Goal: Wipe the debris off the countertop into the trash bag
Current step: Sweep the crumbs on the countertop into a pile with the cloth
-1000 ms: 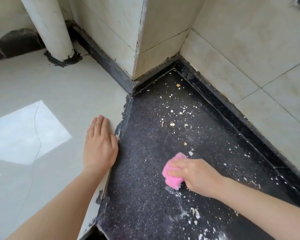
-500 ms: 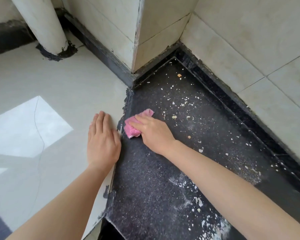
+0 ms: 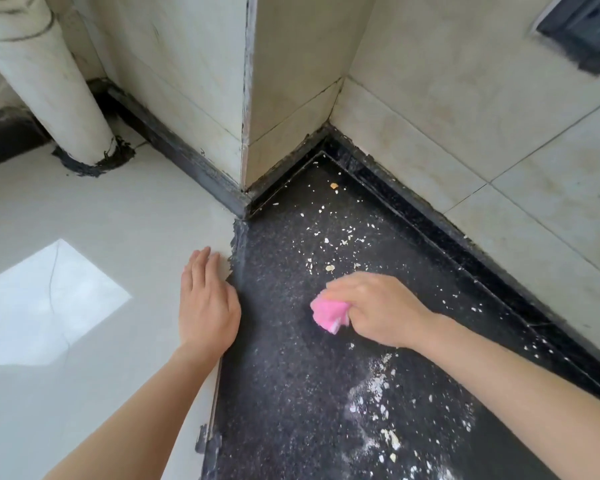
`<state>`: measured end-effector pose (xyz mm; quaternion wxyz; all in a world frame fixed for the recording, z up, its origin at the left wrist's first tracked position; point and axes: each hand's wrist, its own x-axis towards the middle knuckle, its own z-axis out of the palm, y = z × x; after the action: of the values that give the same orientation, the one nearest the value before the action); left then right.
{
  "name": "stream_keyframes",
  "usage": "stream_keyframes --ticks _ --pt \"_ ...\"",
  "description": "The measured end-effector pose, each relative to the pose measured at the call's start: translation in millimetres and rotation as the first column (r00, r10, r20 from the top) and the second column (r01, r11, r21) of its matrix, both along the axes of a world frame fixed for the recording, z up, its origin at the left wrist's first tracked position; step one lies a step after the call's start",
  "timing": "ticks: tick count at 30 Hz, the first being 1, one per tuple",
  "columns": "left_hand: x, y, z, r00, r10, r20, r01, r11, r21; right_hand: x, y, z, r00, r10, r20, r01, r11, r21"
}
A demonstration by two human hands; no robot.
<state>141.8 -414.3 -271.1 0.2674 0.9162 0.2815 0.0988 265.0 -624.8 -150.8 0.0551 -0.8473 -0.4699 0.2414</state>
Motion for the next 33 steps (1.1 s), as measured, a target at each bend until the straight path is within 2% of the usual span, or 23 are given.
stream_keyframes --ticks 3,7,10,13,17,18,22,27,30,33 --pt "37 8 -2 1.000 -0.010 -0.025 0.011 1.000 0.010 51 64 -7 0.990 -0.120 0.076 0.111 0.987 0.118" --pt "60 15 -9 0.997 -0.003 -0.073 0.008 0.998 0.065 99 127 -39 0.980 -0.173 0.094 0.152 0.967 0.204" --pt "62 15 -12 0.995 0.011 -0.104 -0.001 0.996 0.094 113 147 -63 0.971 -0.189 0.143 0.165 0.972 0.169" --pt "64 15 -12 0.993 0.016 -0.115 -0.005 0.995 0.098 110 145 -75 0.983 -0.141 0.119 0.120 0.978 0.170" --pt "63 14 -8 0.989 0.011 -0.144 0.000 0.997 0.079 115 136 -50 0.991 0.033 0.127 -0.021 0.996 -0.091" --pt "63 14 -8 0.989 0.012 -0.147 0.000 0.997 0.081 118 136 -44 0.992 0.022 0.125 -0.010 0.996 -0.091" --pt "65 16 -9 0.991 0.027 -0.134 -0.014 0.995 0.096 116 149 -53 0.994 -0.085 0.069 0.076 0.990 0.117" --pt "64 16 -9 0.992 0.019 -0.127 -0.008 0.996 0.087 90 131 -82 0.996 -0.058 0.067 0.045 0.981 0.190" --pt "64 17 -6 0.989 0.016 -0.147 -0.005 0.997 0.081 80 95 -74 0.997 0.021 0.080 -0.026 0.998 0.064" --pt "63 16 -4 0.989 0.012 -0.149 -0.002 0.998 0.067 72 62 -55 0.986 0.165 0.037 -0.154 0.968 -0.200"
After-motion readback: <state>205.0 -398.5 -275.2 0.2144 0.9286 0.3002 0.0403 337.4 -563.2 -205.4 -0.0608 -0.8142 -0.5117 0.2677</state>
